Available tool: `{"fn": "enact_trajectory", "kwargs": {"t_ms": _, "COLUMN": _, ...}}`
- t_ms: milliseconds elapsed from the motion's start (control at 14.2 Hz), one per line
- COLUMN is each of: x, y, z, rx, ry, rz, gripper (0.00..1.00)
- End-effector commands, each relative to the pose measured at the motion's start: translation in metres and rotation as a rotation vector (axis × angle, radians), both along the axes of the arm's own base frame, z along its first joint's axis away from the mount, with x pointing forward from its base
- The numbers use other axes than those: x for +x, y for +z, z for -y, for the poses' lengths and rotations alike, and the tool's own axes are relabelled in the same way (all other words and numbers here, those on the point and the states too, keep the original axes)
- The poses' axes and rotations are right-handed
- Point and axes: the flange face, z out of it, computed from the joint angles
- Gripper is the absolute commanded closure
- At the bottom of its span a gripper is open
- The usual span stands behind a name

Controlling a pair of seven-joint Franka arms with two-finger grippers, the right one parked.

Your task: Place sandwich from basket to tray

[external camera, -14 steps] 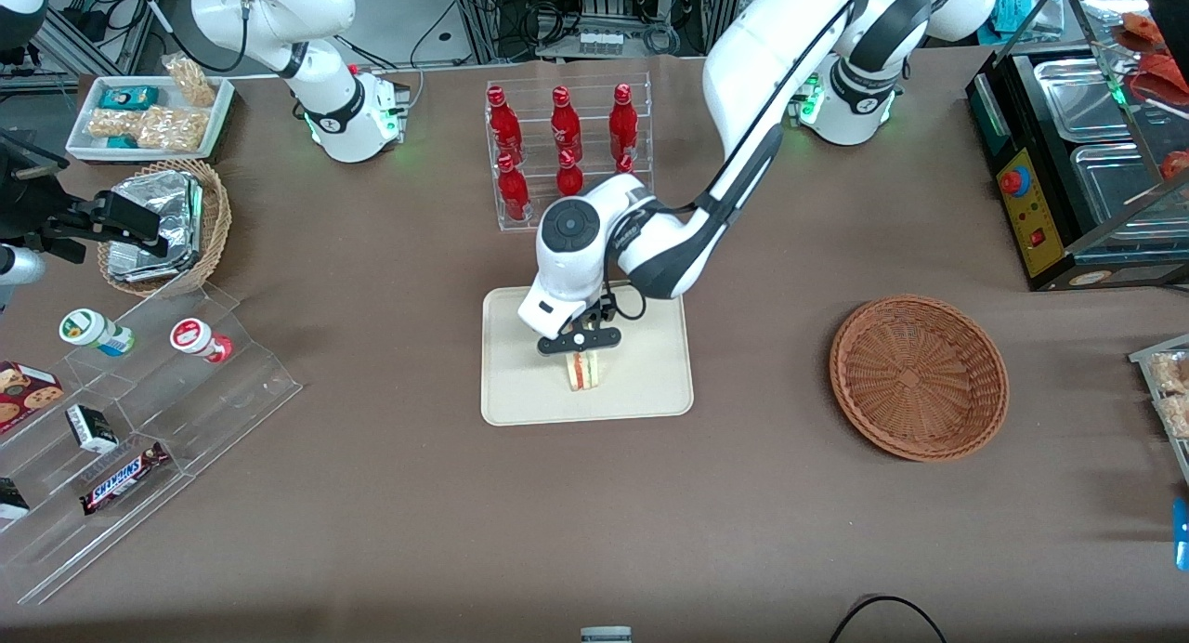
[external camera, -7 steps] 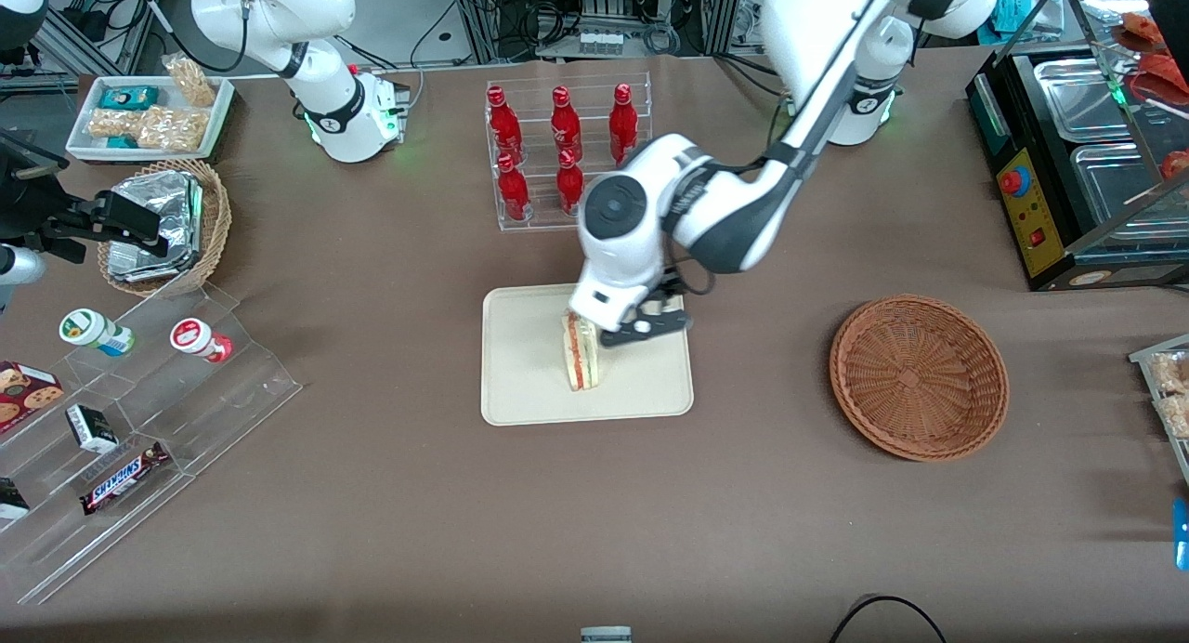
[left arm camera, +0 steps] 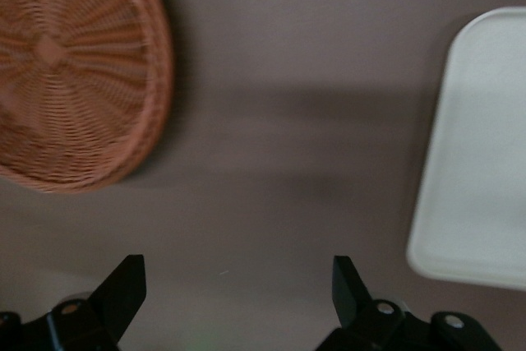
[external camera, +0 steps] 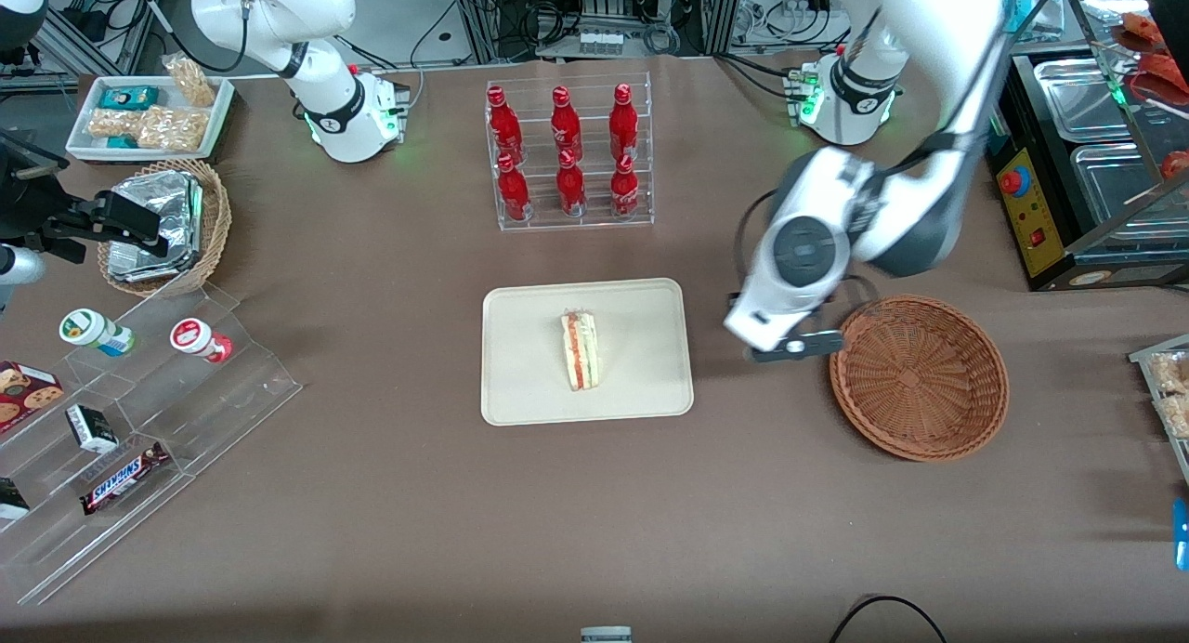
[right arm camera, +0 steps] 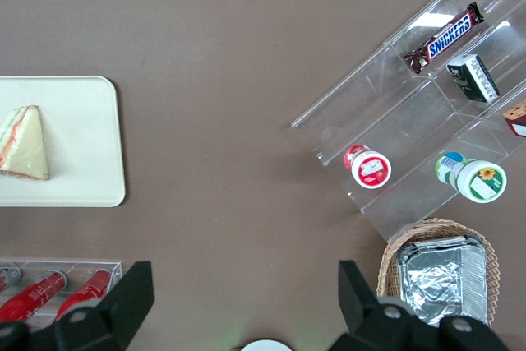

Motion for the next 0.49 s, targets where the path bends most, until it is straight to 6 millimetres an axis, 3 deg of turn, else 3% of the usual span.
{"fn": "enact_trajectory", "kwargs": {"t_ms": 0, "x": -0.009, "y": 0.059, "z": -0.072, "rx": -0.027, "ry": -0.094, "rz": -0.041, "gripper": 0.00}}
{"fn": "enact_trajectory", "kwargs": {"t_ms": 212, "x": -0.004, "y": 0.122, "z": -0.128, "rx": -0.068, "ry": -0.152, "rz": -0.044, "gripper": 0.00}}
{"fn": "enact_trajectory", "kwargs": {"t_ms": 424, "x": 0.008, "y": 0.200, "z": -0.179, "rx": -0.113, "ry": -0.173, "rz": 0.001, "gripper": 0.00}}
